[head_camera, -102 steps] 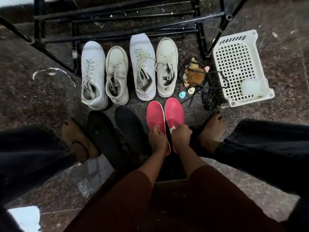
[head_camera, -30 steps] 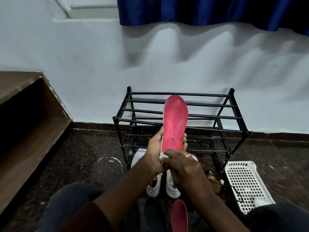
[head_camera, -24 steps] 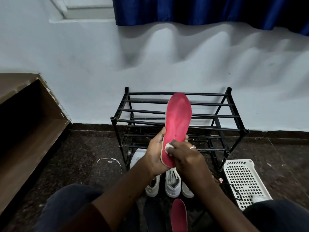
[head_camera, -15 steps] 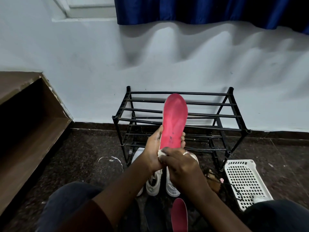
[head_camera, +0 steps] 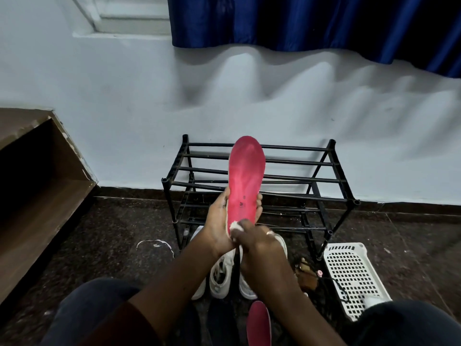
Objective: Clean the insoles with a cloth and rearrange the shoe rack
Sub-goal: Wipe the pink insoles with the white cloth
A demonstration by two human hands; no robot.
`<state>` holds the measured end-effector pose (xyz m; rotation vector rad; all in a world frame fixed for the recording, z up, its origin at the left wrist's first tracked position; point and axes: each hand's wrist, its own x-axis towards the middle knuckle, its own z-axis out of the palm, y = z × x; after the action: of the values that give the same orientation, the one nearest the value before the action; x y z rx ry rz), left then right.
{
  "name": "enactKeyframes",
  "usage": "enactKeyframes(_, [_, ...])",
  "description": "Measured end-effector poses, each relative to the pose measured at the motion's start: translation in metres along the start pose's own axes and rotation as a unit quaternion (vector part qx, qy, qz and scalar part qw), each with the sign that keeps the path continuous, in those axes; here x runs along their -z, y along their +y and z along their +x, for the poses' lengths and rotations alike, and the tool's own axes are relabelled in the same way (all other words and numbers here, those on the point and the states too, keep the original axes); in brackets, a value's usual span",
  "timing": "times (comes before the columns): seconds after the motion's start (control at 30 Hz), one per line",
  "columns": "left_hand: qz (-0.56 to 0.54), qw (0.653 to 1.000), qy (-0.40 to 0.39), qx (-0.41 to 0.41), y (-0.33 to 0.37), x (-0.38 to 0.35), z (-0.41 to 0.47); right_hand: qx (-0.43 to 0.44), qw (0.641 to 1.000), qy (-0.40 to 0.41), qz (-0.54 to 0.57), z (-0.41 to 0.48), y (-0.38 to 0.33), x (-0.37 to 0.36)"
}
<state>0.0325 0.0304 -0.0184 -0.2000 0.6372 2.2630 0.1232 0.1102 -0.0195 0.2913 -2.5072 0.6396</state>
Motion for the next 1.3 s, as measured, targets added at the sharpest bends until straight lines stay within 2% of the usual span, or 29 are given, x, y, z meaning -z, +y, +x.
enactKeyframes(0.13, [-0.024, 1.000, -0.007, -0.016, 0.007, 0.005, -0.005, 0.040, 0.998, -0.040, 0.000, -0.011, -0.006, 0.002])
enactKeyframes(0.33, [0.035, 0.999, -0.019, 0.015, -0.003, -0.001, -0.016, -0.023, 0.998, 0.039, -0.048, 0.032, 0.005, 0.011])
enactKeyframes(0.43, [0.024, 0.999, -0.018, -0.025, 0.004, -0.001, -0.018, -0.034, 0.996, 0.048, -0.067, 0.027, -0.009, 0.005])
enactKeyframes(0.53, [-0.019, 0.998, 0.002, -0.057, 0.008, 0.005, -0.018, -0.044, 0.997, 0.050, -0.036, 0.008, -0.027, -0.006])
enactKeyframes(0.63, [-0.057, 0.996, 0.006, -0.062, 0.009, 0.008, -0.019, -0.035, 0.998, 0.043, -0.030, 0.001, -0.033, -0.009])
enactKeyframes(0.83, [0.032, 0.999, 0.006, -0.020, 0.003, 0.002, -0.031, -0.077, 0.995, 0.039, -0.055, 0.036, -0.015, -0.005])
enactKeyframes(0.97, [0.026, 1.000, -0.003, -0.005, 0.002, 0.004, -0.034, -0.091, 0.996, 0.002, 0.011, 0.044, -0.015, -0.003])
enactKeyframes(1.13, [0.003, 1.000, 0.014, -0.008, 0.004, 0.012, -0.030, -0.044, 0.997, -0.062, 0.032, 0.014, -0.033, 0.005])
enactKeyframes(1.3, [0.001, 1.000, -0.003, -0.010, 0.004, 0.013, -0.028, -0.079, 0.991, -0.018, 0.105, 0.011, -0.039, 0.011])
